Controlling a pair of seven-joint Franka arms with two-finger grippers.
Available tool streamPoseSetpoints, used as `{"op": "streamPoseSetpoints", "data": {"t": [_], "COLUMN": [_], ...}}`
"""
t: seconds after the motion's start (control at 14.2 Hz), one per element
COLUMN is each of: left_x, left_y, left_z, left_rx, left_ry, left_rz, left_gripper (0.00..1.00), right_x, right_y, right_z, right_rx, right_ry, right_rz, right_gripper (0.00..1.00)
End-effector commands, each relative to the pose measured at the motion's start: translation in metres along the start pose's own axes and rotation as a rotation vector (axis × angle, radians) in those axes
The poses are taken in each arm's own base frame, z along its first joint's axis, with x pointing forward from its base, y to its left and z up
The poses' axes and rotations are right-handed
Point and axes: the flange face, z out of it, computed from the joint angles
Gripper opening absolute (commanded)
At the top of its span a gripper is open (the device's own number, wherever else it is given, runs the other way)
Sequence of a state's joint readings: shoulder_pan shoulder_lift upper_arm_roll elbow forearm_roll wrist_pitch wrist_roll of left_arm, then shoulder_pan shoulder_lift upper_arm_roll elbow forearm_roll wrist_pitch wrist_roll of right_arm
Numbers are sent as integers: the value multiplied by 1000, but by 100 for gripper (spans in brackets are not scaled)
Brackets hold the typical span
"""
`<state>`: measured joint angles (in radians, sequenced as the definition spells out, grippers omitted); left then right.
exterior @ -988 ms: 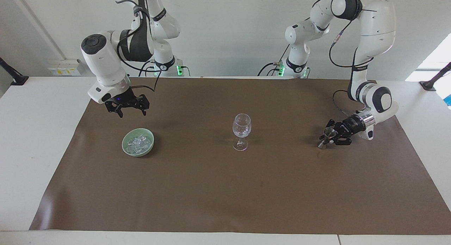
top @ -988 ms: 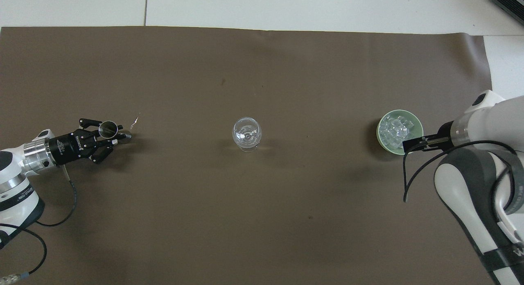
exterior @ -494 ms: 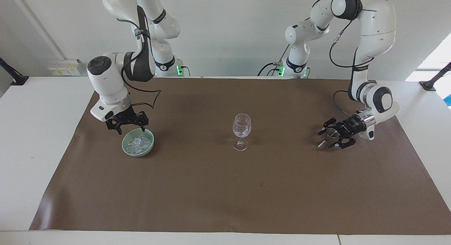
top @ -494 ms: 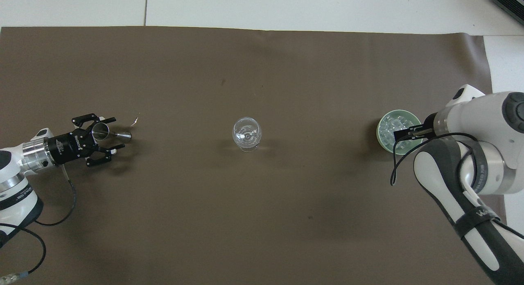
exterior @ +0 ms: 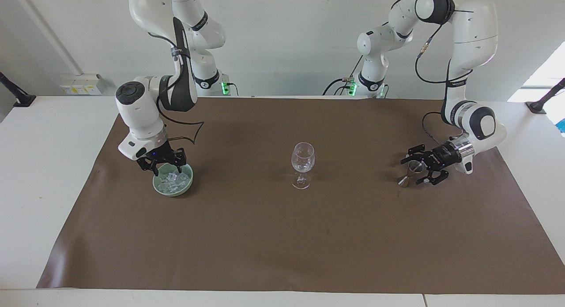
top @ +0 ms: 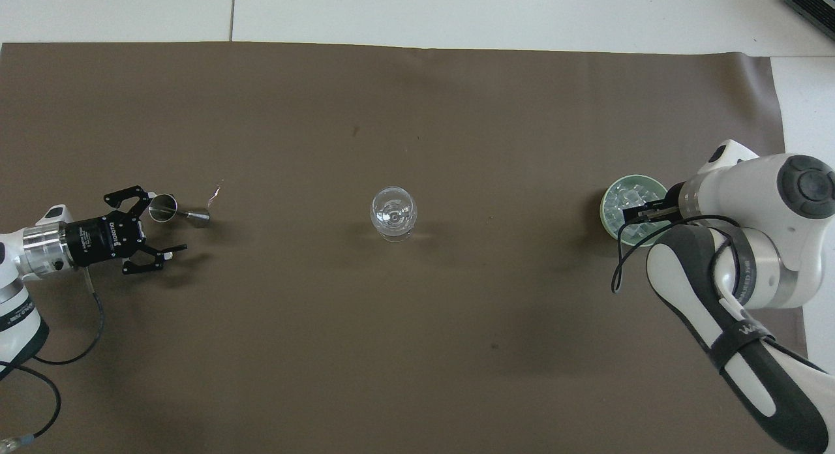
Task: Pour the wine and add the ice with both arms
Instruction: 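Open the left gripper off the cup while the right gripper grips ice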
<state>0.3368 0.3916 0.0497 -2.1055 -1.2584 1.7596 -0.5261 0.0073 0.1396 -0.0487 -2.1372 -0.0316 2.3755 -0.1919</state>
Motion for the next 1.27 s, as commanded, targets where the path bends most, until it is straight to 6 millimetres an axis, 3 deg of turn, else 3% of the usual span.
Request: {"op": "streamPoseSetpoints", "data": {"t": [0.0,0.14,0.71,0.99,1.2], "left_x": [-9,-18,-66,-111,-167], "left_y": [2,16,66,84,83], "left_z": [-23,-36,-65,-49,-36], "left_rx": [47,91,308,409,524], "left_ry": [72,135,392,545,657], "left_rz": [54,118,420,647,791], "left_gripper": [100,100,100,100,100], "right_x": [-4,-3,0,0,0], "right_y": [1,0,-4,-5,-4], "right_z": [8,8,8,13,13], "right_rx": [-14,-15,-17,-15,-6], "right_ry": [5,11,39,28,28], "right_rz": [20,23,48,51,64], "right_gripper": [72,64,64,61,52]}}
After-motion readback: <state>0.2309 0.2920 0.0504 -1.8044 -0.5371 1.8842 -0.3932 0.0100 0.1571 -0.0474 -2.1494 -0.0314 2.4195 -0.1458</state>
